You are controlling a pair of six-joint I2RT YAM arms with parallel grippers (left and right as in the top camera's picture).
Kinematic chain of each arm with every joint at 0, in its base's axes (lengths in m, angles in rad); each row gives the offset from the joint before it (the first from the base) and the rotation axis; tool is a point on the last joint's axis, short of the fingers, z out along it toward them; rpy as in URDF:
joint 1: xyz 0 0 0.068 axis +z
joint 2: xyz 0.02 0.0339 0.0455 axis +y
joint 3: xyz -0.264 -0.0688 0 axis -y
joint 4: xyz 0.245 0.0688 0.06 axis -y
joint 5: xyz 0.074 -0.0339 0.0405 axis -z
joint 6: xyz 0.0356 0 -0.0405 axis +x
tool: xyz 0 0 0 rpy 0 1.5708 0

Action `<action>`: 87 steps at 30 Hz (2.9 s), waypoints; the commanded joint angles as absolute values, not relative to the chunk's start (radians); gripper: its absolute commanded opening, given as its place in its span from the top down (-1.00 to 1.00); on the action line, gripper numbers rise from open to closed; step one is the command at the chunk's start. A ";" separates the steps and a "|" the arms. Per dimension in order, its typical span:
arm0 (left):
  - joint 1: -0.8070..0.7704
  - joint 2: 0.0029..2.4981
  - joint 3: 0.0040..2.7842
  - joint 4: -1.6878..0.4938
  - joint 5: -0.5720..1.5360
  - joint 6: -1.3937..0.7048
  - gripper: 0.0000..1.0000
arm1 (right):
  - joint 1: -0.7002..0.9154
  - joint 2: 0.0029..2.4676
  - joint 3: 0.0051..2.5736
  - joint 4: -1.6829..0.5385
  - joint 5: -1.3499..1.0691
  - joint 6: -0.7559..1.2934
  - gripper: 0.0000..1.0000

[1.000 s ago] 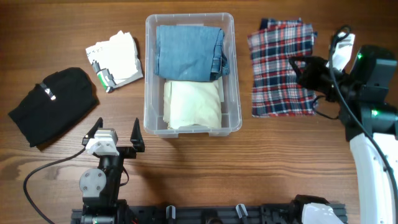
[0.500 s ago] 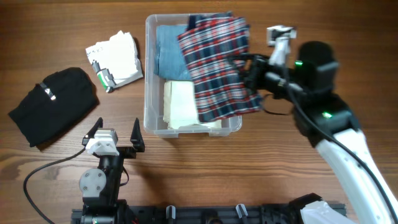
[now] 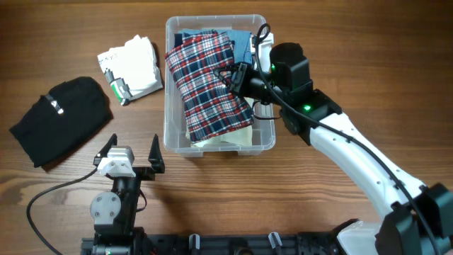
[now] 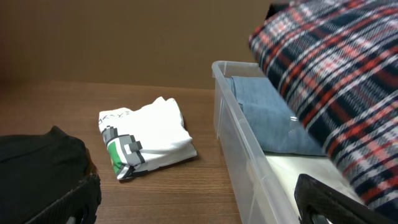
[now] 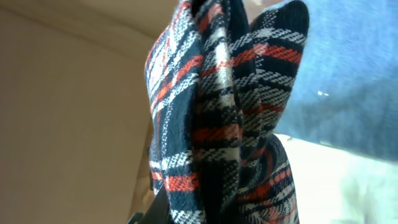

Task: Pack container
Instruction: 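Carry the plaid shirt left and lower it into the bin, then open the right gripper and press the plaid shirt flat in the bin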

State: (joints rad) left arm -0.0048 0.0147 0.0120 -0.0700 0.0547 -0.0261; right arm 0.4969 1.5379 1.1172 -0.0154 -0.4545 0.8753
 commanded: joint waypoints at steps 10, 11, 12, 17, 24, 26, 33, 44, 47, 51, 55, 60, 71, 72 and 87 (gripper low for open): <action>-0.009 0.012 0.006 -0.071 0.070 -0.007 -1.00 | 0.532 1.536 1.148 -0.209 -0.302 0.937 0.91; -0.009 0.012 0.006 -0.071 0.070 -0.007 -1.00 | 0.537 1.536 1.148 -0.209 -0.297 0.944 0.91; -0.009 0.012 0.006 -0.071 0.070 -0.007 -0.99 | 0.542 1.536 1.148 -0.206 -0.293 0.947 0.91; -0.009 0.012 0.006 -0.071 0.070 -0.007 -0.99 | 0.564 1.536 1.147 -0.198 -0.235 0.972 0.91; -0.009 0.013 0.006 -0.071 0.070 -0.007 -0.99 | 0.585 1.553 1.137 -0.192 -0.202 1.019 0.91; -0.009 0.013 0.006 -0.071 0.070 -0.007 -1.00 | 0.588 1.571 1.137 -0.192 -0.203 1.024 0.92; -0.009 0.013 0.006 -0.071 0.070 -0.007 -1.00 | 0.596 1.615 1.137 -0.192 -0.224 1.019 0.91; -0.009 0.013 0.006 -0.071 0.070 -0.007 -0.99 | 0.596 1.614 1.137 -0.207 -0.216 0.802 0.00; -0.009 0.013 0.006 -0.071 0.070 -0.007 -1.00 | 0.596 1.614 1.137 -0.226 -0.187 0.769 -0.22; -0.009 0.013 0.006 -0.071 0.070 -0.007 -0.99 | 0.595 1.614 1.137 -0.256 -0.123 0.665 -0.32; -0.009 0.013 0.006 -0.071 0.070 -0.007 -0.99 | 0.595 1.609 1.139 -0.276 -0.031 0.570 -0.32; -0.009 0.013 0.006 -0.071 0.070 -0.007 -0.99 | 0.595 1.559 1.147 -0.345 0.147 0.469 -0.28; -0.009 0.014 0.006 -0.071 0.070 -0.007 -0.99 | 0.596 1.448 1.161 -0.332 0.012 0.366 0.78; -0.009 0.014 0.006 -0.071 0.070 -0.007 -1.00 | 0.596 1.447 1.161 -0.334 0.006 0.365 0.91; -0.009 0.014 0.006 -0.071 0.070 -0.007 -0.99 | 0.662 1.667 1.160 -0.363 0.003 0.209 0.91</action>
